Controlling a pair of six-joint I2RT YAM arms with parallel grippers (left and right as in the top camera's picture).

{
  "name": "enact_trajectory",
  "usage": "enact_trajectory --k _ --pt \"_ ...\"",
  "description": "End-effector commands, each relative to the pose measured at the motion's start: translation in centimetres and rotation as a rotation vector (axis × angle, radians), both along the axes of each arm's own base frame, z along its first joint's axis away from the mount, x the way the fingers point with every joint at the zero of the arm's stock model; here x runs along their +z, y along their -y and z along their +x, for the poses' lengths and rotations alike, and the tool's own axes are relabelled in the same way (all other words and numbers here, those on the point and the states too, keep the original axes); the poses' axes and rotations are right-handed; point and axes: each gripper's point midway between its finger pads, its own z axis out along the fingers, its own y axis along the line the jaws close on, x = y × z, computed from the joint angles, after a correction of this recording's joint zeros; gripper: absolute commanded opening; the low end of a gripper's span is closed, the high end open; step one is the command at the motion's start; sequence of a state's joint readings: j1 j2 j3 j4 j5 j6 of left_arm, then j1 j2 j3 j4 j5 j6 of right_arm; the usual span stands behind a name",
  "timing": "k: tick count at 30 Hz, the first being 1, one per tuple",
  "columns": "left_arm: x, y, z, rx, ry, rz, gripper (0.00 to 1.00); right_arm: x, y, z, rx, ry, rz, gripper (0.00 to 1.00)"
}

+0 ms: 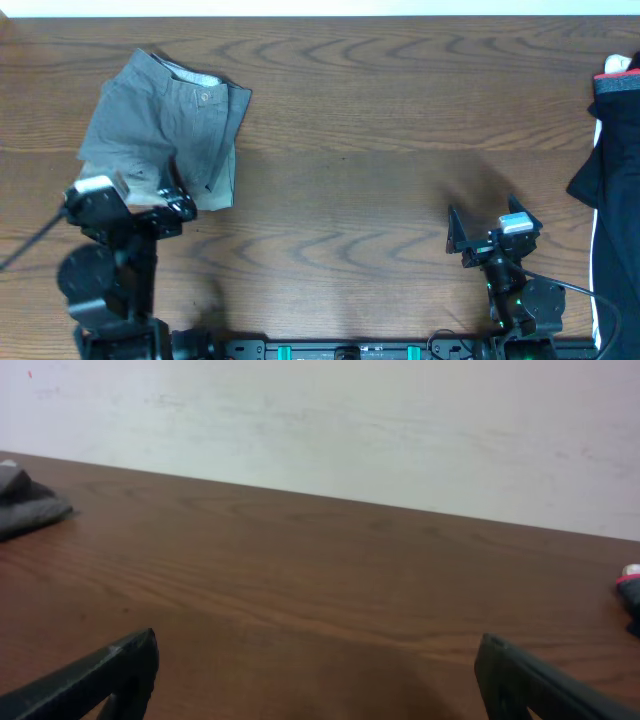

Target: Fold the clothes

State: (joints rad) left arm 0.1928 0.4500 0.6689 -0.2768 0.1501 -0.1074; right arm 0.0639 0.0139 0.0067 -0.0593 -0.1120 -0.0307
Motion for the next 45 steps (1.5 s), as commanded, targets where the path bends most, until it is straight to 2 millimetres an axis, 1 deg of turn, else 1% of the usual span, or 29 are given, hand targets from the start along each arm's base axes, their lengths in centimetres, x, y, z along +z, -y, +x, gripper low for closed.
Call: enact_trajectory --k 1,5,10,14,16,18,23,28,40,45 --pt "-1.2 0.3 -0.5 -0.008 0.047 0.038 0.98 -0.1 -0.2 0.0 0.007 -0.003 -0.009 0.99" --pt "-2.2 0.8 -1.5 -0.022 0.101 0.048 0.98 -0.1 -0.2 0.0 0.007 -0.003 -0.009 0.99" --pt "-2.4 1.3 -2.8 -0.028 0.165 0.068 0.98 -0.1 -0.2 0.0 0.007 -0.003 -0.009 0.99" --pt "-2.6 1.7 -3.5 -0.041 0.2 0.113 0.98 -0.1 -0.2 0.0 0.007 -0.003 -0.009 0.99" --pt "-3.1 1.8 -3.7 -0.045 0.206 0.124 0.98 -0.1 -0.2 0.0 0.007 -0.003 -0.009 0.99" --pt "-4.2 1.8 -3.5 -0.047 0.197 0.122 0.98 -0.1 -0.2 0.0 0.007 -0.003 -0.009 0.99" --pt "-7.3 1.8 -2.2 -0.055 0.157 0.118 0.98 -0.1 -0.2 0.0 0.007 -0.003 -0.009 0.99" --pt "-9.9 1.7 -1.3 -0.056 0.139 0.116 0.98 -0.1 -0.2 0.0 0.007 -0.003 -0.009 0.99" --pt "-16.3 1.7 -0.5 -0.066 0.004 0.096 0.98 -0.1 -0.2 0.0 0.007 -0.003 -0.009 0.99" --pt "-16.4 1.9 -0.5 -0.077 -0.002 0.096 0.98 -0.1 -0.2 0.0 0.007 -0.003 -0.009 0.99"
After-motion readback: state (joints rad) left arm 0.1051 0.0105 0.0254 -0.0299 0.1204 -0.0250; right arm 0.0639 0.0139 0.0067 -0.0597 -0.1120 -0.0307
